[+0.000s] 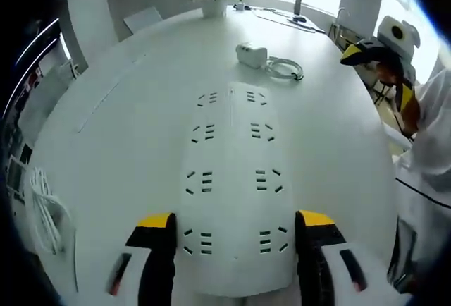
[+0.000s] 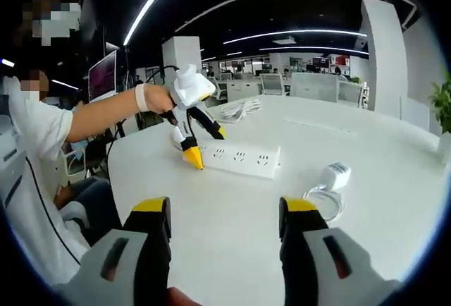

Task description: Straighten the power strip on the desk, plug the charger into it

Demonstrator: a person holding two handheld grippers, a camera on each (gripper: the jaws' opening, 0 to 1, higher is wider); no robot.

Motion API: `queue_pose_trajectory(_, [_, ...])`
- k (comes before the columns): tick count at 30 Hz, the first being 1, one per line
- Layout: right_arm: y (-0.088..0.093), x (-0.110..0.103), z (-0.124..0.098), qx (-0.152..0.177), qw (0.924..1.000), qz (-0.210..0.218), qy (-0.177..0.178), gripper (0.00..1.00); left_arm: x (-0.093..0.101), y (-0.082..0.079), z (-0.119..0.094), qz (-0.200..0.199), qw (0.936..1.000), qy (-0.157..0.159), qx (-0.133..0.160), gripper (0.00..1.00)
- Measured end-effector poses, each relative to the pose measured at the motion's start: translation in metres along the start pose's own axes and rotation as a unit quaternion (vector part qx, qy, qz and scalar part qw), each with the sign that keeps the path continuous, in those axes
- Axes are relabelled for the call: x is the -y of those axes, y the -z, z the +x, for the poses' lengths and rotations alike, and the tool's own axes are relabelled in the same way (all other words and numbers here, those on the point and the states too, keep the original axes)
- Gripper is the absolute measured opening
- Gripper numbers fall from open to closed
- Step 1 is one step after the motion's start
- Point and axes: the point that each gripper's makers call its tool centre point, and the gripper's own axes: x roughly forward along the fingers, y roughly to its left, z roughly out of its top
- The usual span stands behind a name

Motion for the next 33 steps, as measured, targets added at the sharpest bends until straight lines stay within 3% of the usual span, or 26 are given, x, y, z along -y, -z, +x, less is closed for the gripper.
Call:
queue_pose_trajectory(8, [-0.007, -0.008, 0.000, 0.016, 0.9998, -0.004, -0.009, 0.62, 0.009, 0.003, -0.001, 0.001, 1.0000, -0.001, -0.004, 0.70])
queue_pose_trajectory(15, [-0.021, 0.012, -0.001, -0.007, 0.9981, -0.062, 0.003, 0.64, 0.011, 0.004, -0.001, 0.001, 1.0000, 0.000, -0.004, 0.70])
queue_pose_trajectory(20, [-0.026, 0.018, 0.014, -0.056, 0.9879, -0.139, -0.038, 0.65, 0.012, 0.005, -0.001, 0.002, 1.0000, 0.001, -0.004, 0.70])
queue_pose_trajectory(25, [-0.037, 0.028, 0.038, -0.077, 0.9754, -0.191, -0.078, 0.68, 0.012, 0.005, -0.002, 0.003, 1.0000, 0.002, -0.004, 0.70])
queue_pose_trajectory(27, [-0.037, 0.032, 0.049, -0.086, 0.9658, -0.225, -0.097, 0.70, 0.011, 0.005, -0.002, 0.003, 1.0000, 0.002, -0.003, 0.70])
queue_pose_trajectory(33, [-0.040, 0.046, 0.073, -0.121, 0.9529, -0.248, -0.126, 0.70, 0.007, 0.004, -0.002, 0.003, 1.0000, 0.002, -0.004, 0.70])
